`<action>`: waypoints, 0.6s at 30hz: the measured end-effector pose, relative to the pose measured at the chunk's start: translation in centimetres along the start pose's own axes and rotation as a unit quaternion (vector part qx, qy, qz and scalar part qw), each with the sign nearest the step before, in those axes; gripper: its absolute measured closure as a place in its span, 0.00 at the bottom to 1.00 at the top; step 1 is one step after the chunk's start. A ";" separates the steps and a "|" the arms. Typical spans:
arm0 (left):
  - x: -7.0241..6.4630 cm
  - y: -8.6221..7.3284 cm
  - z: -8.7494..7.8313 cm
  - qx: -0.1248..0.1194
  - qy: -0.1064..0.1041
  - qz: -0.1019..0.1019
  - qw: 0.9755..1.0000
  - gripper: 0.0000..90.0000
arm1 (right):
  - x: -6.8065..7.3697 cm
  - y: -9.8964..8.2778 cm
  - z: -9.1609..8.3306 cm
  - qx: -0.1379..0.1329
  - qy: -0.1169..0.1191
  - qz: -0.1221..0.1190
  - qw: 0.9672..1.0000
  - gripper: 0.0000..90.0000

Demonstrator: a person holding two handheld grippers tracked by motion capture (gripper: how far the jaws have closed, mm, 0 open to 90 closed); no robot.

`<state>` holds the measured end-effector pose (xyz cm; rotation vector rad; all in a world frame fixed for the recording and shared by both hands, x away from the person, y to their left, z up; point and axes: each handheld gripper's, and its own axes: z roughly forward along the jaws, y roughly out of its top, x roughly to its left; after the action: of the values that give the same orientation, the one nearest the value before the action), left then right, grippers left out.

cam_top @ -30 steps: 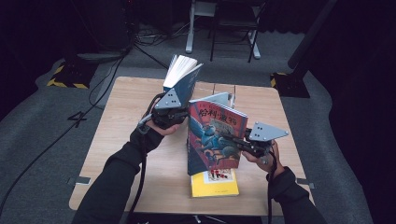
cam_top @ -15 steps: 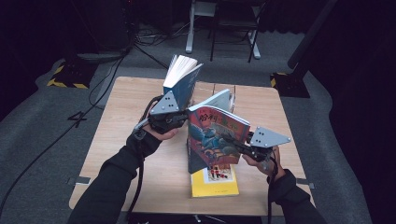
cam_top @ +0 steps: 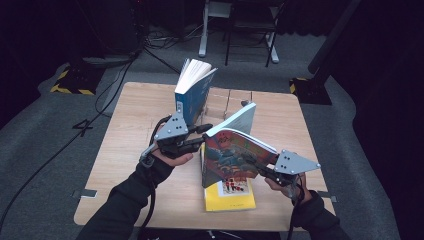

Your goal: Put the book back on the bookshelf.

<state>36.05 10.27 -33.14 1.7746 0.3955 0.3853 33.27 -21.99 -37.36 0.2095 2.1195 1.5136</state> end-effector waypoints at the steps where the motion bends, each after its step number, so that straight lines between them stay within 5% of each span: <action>1: 0.0 0.0 0.0 0.000 0.000 0.000 1.000 0.76 | 0.0 0.0 0.0 0.000 0.000 0.000 1.000 0.94; 8: -1.0 -1.3 -0.6 -0.005 0.018 -0.005 1.000 0.65 | 0.8 -0.3 -1.0 -0.008 0.008 -0.003 1.000 0.94; 12: -1.7 -2.2 -1.0 0.005 0.049 -0.014 0.999 0.56 | 1.1 -0.4 -1.3 -0.011 0.012 -0.004 1.000 0.94; 18: -2.4 -4.2 -2.3 0.020 0.051 -0.031 0.998 0.46 | 1.2 -0.4 -1.4 -0.013 0.016 -0.002 1.000 0.94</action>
<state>32.61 12.14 -36.84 1.7816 0.5318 0.4274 31.59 -22.86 -37.81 0.1731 2.1229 1.5505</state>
